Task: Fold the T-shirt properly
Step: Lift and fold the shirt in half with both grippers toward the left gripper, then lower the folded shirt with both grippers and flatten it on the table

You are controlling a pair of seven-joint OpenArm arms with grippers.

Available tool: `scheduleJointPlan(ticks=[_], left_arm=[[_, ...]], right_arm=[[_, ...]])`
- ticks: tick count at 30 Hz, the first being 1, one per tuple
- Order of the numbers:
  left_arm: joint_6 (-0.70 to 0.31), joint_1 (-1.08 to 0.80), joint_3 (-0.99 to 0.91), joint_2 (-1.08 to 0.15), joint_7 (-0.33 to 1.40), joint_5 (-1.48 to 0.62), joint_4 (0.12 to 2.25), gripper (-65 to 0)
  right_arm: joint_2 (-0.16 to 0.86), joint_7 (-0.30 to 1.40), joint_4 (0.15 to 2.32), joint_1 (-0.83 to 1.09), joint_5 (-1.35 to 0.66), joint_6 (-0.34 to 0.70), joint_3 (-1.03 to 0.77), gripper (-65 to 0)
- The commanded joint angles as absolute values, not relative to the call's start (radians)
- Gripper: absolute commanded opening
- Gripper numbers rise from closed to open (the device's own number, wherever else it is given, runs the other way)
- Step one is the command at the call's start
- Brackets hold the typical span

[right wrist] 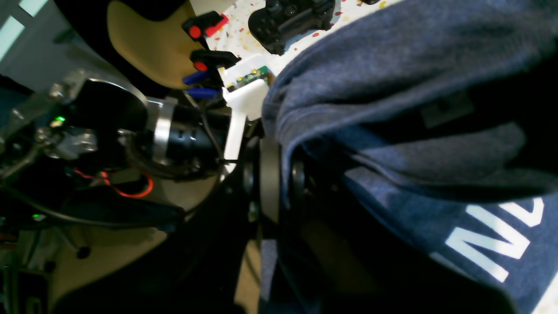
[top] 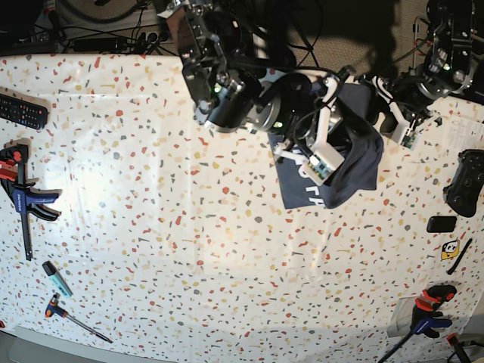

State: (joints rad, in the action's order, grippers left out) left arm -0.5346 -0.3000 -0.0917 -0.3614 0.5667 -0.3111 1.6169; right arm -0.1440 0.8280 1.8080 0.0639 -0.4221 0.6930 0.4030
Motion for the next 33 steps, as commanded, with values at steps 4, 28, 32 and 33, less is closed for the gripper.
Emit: scheduleJointPlan(ticks=[4, 28, 32, 33], left_arm=[[-0.543, -0.296, -0.096, -0.374, 0.549, -0.326, 1.629, -42.2], [-0.517, -0.274, -0.194, -0.506, 0.546, -0.477, 1.697, -42.2], [-0.518, -0.278, -0.289, -0.536, 0.604, -0.656, 1.743, -42.2], [-0.530, -0.280, -0.303, -0.535, 0.628, -0.703, 1.756, -42.2]], right_arm=[[-0.157, 0.789, 1.823, 0.050, -0.392, 0.672, 0.406, -65.0], [-0.157, 0.743, 1.822, -0.057, -0.450, 0.673, 0.388, -50.2], [-0.157, 0.741, 1.818, -0.065, -0.328, 0.671, 0.303, -65.0], [-0.157, 0.738, 1.804, -0.066, -0.324, 0.666, 0.291, -65.0]])
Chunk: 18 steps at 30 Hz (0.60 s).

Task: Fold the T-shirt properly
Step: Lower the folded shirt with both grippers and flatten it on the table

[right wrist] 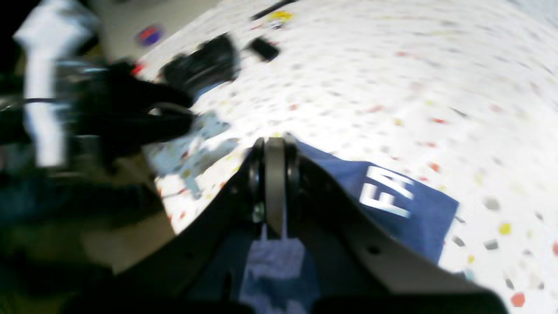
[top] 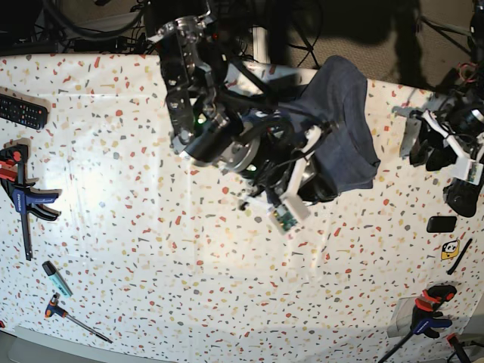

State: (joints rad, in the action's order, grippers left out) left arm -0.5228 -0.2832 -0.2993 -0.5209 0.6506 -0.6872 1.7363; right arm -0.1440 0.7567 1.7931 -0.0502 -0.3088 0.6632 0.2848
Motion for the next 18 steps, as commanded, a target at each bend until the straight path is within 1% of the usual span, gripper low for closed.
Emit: scheduleJointPlan(ticks=[1, 4, 8, 10, 11, 14, 18], left_arm=[[-0.555, -0.284, -0.309, -0.530, 0.650, -0.740, 1.766, -42.2], [-0.625, -0.315, -0.306, -0.501, 0.688, -0.820, 1.775, -42.5], [-0.652, -0.372, -0.306, -0.453, 0.703, -0.899, 1.775, -48.4], [-0.696, -0.399, -0.306, -0.439, 0.750, -0.964, 1.775, -50.3], [-0.698, -0.412, -0.306, -0.431, 0.764, -0.981, 1.775, -50.7], [-0.698, -0.447, -0.306, -0.392, 0.763, -0.965, 1.774, -50.7], [-0.698, -0.457, -0.277, -0.313, 0.762, -0.819, 1.774, -50.7]], right_arm=[[-0.157, 0.722, 1.781, -0.066, -0.315, 0.664, 0.282, -65.0], [-0.144, 0.648, 1.686, -0.071, -0.239, 0.664, 0.280, -65.0], [-0.144, 0.594, 1.540, -0.128, -0.180, 0.656, 0.282, -65.0], [-0.147, 0.574, 1.462, -0.170, -0.136, 0.626, 0.281, -65.0], [-0.147, 0.558, 1.425, -0.191, -0.103, 0.600, 0.282, -65.0], [-0.147, 0.524, 1.343, -0.244, -0.043, 0.562, 0.281, -65.0], [-0.144, 0.544, 1.287, -0.285, 0.005, 0.560, 0.282, -65.0]])
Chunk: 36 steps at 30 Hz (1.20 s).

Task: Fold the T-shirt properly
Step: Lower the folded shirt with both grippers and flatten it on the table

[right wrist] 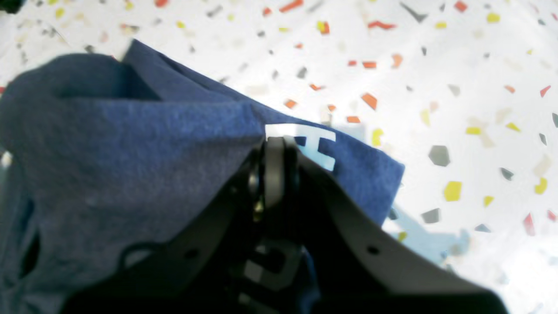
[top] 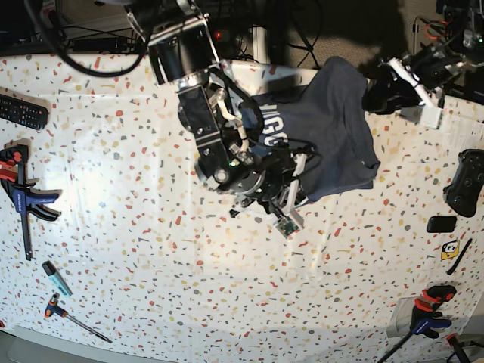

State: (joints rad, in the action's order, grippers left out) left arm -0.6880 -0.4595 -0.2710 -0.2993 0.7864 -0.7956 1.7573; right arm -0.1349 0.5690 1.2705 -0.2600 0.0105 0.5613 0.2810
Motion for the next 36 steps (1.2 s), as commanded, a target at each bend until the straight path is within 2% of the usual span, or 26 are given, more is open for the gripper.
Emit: scheduleJointPlan(ticks=[1, 6, 11, 15, 25, 36], left_arm=[[-0.698, -0.457, -0.262, -0.302, 0.748, -0.783, 1.773, -50.7], [-0.698, -0.453, -0.149, -0.294, 0.642, -0.630, 1.773, -50.7], [-0.555, -0.406, -0.058, -0.294, 0.569, -0.452, 1.750, -50.7], [-0.518, -0.329, -0.049, -0.294, 0.525, -0.369, 1.642, -50.9], [-0.516, -0.041, -0.049, -0.294, 0.521, -0.359, 1.275, -51.1], [-0.546, 0.128, -0.049, -0.297, 0.523, -0.416, 1.245, -52.2]], right_arm=[[-0.144, 0.546, 1.285, -0.285, 0.005, 0.560, 0.281, -65.0], [-0.114, 0.563, 1.285, -0.284, 0.051, 0.559, 0.281, -65.0], [-0.057, 0.619, 1.285, -0.279, 0.049, 0.557, 0.281, -65.0], [-0.018, 0.660, 1.298, -0.278, 0.049, 0.556, 0.281, -65.0], [0.080, 0.667, 1.479, -0.168, 0.042, 0.552, 0.276, -65.0], [0.080, 0.620, 1.673, 0.078, 0.042, 0.552, 0.229, -65.0]])
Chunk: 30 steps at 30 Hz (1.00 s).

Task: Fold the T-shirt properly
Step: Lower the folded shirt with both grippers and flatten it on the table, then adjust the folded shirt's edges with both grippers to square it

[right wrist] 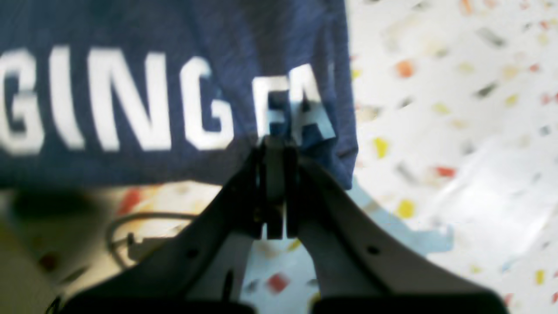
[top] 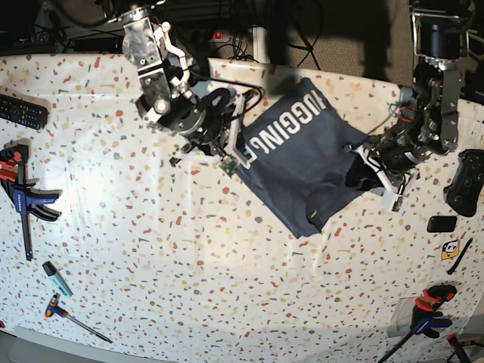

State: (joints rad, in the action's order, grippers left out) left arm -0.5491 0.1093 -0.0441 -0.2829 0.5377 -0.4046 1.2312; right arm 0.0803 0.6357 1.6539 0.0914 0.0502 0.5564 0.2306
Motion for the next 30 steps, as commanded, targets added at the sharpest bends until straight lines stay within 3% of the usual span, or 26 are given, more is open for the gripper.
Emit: scheduleJointPlan(ticks=[1, 4, 9, 19, 22, 30], left_arm=[[-0.547, 0.136, -0.049, -0.300, 0.529, -0.445, 1.247, -54.1], [-0.547, 0.141, -0.051, -0.327, 0.566, -0.558, 1.289, -59.8], [-0.550, 0.097, -0.052, -0.423, 0.721, -0.754, 1.441, -60.5], [-0.551, -0.226, -0.052, -0.459, 0.661, -0.765, 1.630, -60.5], [-0.550, -0.281, -0.052, -0.426, 0.576, -0.715, 1.635, -60.5], [-0.465, -0.257, -0.052, -0.271, 0.420, -0.350, 1.615, -60.5]], right_arm=[[0.080, 0.615, 1.681, 0.089, 0.043, 0.552, 0.229, -65.0], [0.080, 0.604, 1.703, 0.103, 0.042, 0.552, 0.228, -65.0], [0.080, 0.598, 1.760, 0.086, 0.043, 0.522, 0.228, -65.0], [0.080, 0.611, 1.759, 0.006, 0.043, 0.497, 0.190, -65.0], [0.080, 0.628, 1.757, 0.007, 0.042, 0.497, 0.168, -65.0], [0.080, 0.626, 1.756, 0.063, 0.046, 0.497, 0.156, -65.0]])
